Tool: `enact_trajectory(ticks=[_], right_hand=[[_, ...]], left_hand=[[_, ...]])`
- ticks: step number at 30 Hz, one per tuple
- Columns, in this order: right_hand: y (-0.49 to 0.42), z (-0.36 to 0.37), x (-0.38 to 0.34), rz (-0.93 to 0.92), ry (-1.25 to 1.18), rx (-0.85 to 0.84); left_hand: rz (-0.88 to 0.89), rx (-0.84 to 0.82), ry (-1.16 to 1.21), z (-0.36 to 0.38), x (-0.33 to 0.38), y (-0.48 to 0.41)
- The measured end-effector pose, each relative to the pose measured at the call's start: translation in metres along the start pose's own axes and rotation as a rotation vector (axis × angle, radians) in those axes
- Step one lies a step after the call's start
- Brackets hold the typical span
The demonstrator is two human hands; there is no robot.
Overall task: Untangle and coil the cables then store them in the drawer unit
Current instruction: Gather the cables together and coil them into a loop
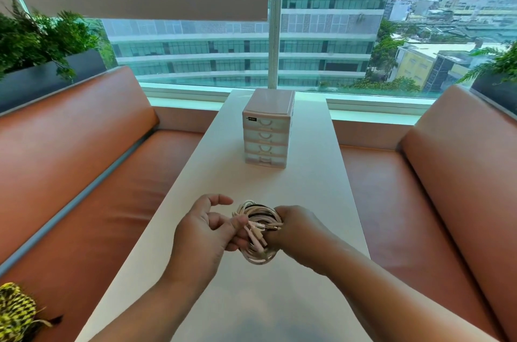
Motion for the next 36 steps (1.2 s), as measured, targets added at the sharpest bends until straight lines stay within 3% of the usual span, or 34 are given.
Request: enact_trajectory(ticks=[5, 8, 15, 17, 22, 31, 36], right_hand=[[0.01, 0.006, -0.004, -0.002, -0.131, -0.118], [0.014, 0.008, -0.006, 0.009, -0.25, -0.192], [0.013, 0.009, -0.007, 0.01, -0.307, -0.23], [0.012, 0.007, -0.007, 0.013, -0.279, -0.226], [0.01, 0.006, -0.011, -0.029, -0.23, -0.287], [0.014, 0.009, -0.02, -0.092, -0.092, -0.315], [0.016, 0.009, -0.022, -0.093, -0.043, -0.326]], left_hand=[[0.213, 0.12, -0.274, -0.005, 0.002, 0.002], [0.215, 0.144, -0.319, -0.011, -0.002, -0.001], [-0.013, -0.31, 0.02, 0.009, -0.004, -0.006], [-0.045, -0.365, 0.069, 0.011, -0.006, -0.006], [-0.002, -0.244, -0.055, 0.008, -0.003, -0.008], [0.214, 0.094, -0.502, 0.003, 0.009, -0.002], [0.21, 0.121, -0.542, 0.002, 0.015, 0.0]])
Point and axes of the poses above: each hand's wrist, its own y-axis away from the middle knuckle, its own z-axis out of the palm, x = y × z, the point moved 5 cm from there along -y, towards the middle knuckle, and after that the axes turned 15 degrees about -y, right-handed, at the moved point
